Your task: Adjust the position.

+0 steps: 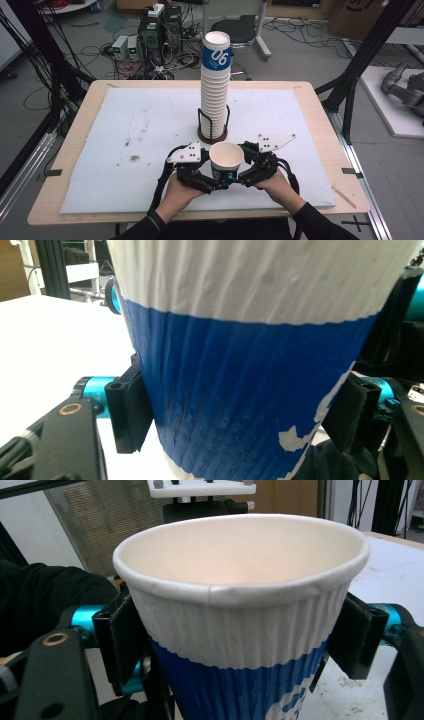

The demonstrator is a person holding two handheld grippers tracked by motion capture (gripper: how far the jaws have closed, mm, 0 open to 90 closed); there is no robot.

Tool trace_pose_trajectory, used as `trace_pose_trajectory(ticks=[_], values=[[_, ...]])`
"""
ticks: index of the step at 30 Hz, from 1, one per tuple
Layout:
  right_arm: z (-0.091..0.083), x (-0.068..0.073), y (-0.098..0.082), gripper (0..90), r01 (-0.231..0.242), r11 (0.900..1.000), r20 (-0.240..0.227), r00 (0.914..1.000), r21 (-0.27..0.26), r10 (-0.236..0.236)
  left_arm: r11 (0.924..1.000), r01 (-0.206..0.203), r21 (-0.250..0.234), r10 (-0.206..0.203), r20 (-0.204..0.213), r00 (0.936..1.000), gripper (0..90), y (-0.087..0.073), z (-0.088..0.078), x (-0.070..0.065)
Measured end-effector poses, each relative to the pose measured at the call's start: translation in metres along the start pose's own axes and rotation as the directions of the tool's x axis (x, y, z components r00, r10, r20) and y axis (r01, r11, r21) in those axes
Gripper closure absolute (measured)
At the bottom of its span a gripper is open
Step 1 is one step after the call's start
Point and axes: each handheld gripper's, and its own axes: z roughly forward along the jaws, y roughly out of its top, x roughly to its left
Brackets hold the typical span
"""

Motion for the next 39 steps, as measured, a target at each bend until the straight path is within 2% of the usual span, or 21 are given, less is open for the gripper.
trace_pose_trajectory(ticks=[5,12,18,23,24,26,28,34,39], values=[[0.0,0.0,0.0,20.0,-0.001,1.0,-0.008,1.0,-0.005,0.001,0.9999,-0.01,0.001,0.01,0.003,0.9999,26.5,0.0,0.0,-0.001],[-0.003,-0.001,0.001,18.1,-0.031,0.999,-0.029,0.9992,-0.032,0.03,0.9995,-0.031,0.003,0.031,-0.01,0.9995,26.9,-0.001,0.001,-0.002],[-0.003,-0.002,0.002,19.0,-0.039,0.999,-0.025,0.999,-0.037,0.038,0.9989,-0.046,-0.007,0.046,-0.02,0.9987,27.3,-0.003,0.001,-0.002],[-0.004,-0.002,0.002,19.7,-0.034,0.999,-0.023,0.9992,-0.033,0.033,0.998,-0.061,0.017,0.062,-0.035,0.9975,25.9,-0.002,0.001,-0.003],[-0.005,-0.002,0.002,19.8,-0.031,0.999,-0.019,0.9994,-0.04,0.03,0.997,-0.073,0.024,0.074,-0.041,0.9964,24.8,-0.002,0.001,-0.003],[-0.009,-0.003,0.004,20.0,-0.019,0.998,0.008,0.9998,-0.053,0.02,0.9971,-0.073,0.024,0.074,-0.049,0.9961,20.4,-0.001,0.0,-0.004],[-0.011,-0.004,0.004,20.0,-0.022,0.998,0.014,0.9996,-0.054,0.023,0.997,-0.072,0.027,0.073,-0.061,0.9954,19.7,0.0,-0.002,-0.004],[-0.023,-0.009,0.006,20.0,-0.005,0.998,0.069,0.9976,-0.066,0.01,0.9976,-0.06,0.035,0.064,-0.103,0.9926,17.4,0.002,-0.015,0.0],[-0.036,-0.013,0.008,20.1,0.007,0.998,0.119,0.9929,-0.069,0.001,0.9975,-0.064,0.028,0.068,-0.163,0.9843,16.8,0.008,-0.033,0.005]])
